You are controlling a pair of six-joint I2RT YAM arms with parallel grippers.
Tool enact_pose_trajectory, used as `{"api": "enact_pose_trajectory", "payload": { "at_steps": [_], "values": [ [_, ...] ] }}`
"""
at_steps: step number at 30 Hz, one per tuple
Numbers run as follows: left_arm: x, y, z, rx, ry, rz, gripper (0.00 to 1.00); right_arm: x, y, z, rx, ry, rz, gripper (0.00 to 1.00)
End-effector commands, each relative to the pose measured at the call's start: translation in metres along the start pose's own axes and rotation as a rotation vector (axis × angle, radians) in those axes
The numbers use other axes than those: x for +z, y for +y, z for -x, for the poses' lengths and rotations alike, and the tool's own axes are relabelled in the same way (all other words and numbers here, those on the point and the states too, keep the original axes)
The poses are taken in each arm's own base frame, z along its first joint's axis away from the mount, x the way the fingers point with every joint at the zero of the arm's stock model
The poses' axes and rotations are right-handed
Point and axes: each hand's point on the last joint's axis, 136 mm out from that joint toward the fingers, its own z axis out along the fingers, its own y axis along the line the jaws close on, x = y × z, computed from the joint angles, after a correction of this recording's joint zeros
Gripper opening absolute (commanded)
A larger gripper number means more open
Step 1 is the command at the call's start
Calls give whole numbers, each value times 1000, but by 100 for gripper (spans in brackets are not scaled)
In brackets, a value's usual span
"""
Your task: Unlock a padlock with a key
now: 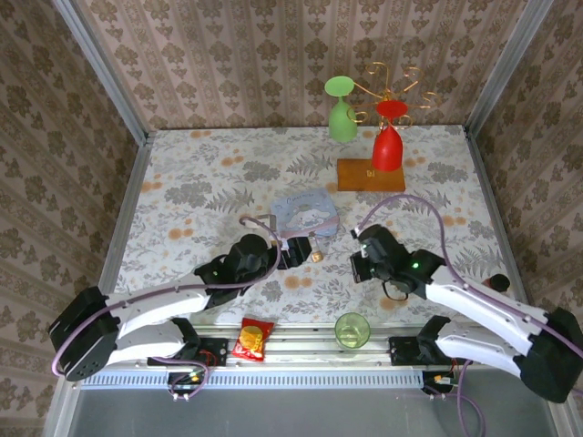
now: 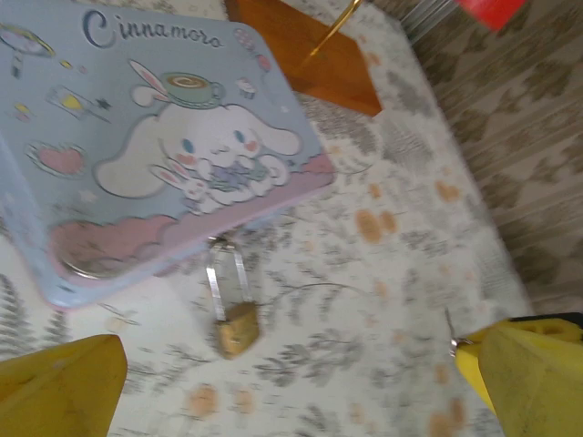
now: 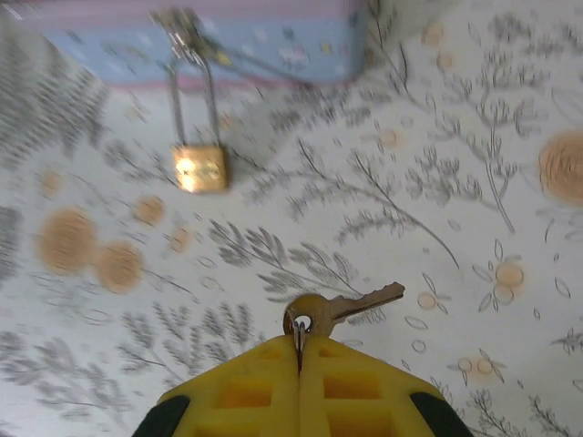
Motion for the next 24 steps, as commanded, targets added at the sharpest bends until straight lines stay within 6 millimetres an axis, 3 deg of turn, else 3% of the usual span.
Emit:
{"api": "enact_pose_trajectory", "payload": {
  "at_steps": [1, 4, 7, 10, 12, 19, 24],
  "values": [
    [-7, -20, 8, -226, -47, -121, 100, -19, 26, 17, -44, -32, 178, 0],
    [-14, -47, 11, -325, -53, -232, 100, -36, 55, 31, -100, -113, 349, 0],
    [-18, -71, 15, -312, -36, -289, 100, -52, 73, 43, -138, -207, 458, 0],
    [-14, -74, 8, -325, -3, -306, 96, -64, 85, 46, -197, -269, 512, 0],
    [-10, -71, 4, -373, -1, -341, 88, -69, 91, 45, -233, -293, 533, 0],
    [-4, -94, -3, -353, 64, -435, 73, -61, 105, 32, -349, -245, 501, 0],
    [0, -89, -11, -336, 94, -411, 58, -53, 112, 26, -405, -219, 484, 0]
  ]
}}
